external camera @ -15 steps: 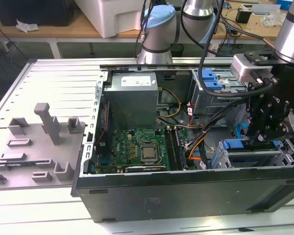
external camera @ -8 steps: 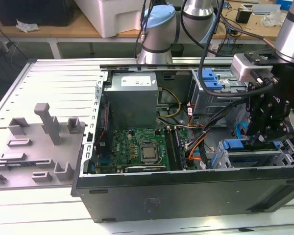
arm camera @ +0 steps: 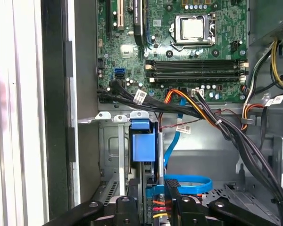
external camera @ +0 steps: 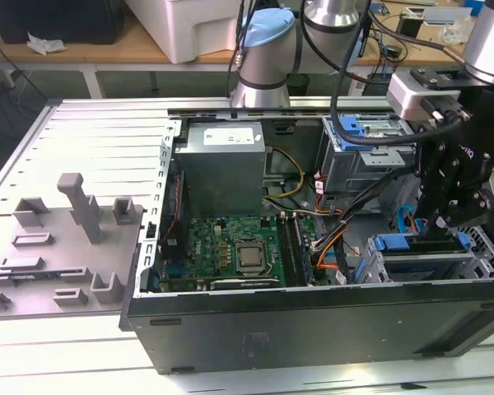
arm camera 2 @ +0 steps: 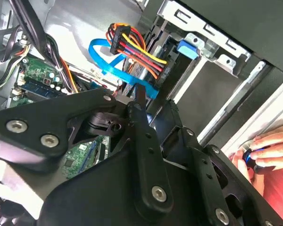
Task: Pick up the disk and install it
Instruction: 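Insert the second disk wire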
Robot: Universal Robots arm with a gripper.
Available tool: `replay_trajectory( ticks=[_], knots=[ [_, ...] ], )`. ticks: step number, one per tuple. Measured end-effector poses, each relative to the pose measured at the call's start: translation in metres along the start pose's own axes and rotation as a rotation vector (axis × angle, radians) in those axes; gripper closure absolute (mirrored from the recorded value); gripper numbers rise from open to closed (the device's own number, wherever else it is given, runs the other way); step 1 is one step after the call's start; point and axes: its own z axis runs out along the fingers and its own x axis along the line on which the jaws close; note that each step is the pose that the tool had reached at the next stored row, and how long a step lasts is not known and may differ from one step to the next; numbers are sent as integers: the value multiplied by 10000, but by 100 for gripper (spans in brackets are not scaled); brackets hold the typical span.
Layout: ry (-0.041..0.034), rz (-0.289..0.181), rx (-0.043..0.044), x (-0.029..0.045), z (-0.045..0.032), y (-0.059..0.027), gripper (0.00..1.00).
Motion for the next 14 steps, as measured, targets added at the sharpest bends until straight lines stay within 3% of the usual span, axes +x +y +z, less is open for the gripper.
replay_trajectory(
  ticks=[5, 7, 8, 10, 12, 14],
  knots=[
    [11, 9, 127, 6, -58, 116, 64],
    [22, 12, 193, 9, -81, 174, 78],
    [25, 13, 214, 9, -88, 191, 78],
    [30, 18, 266, 10, -102, 232, 89],
    [38, 22, 338, 13, -126, 279, 89],
    [43, 22, 337, 13, -126, 279, 89]
  ],
)
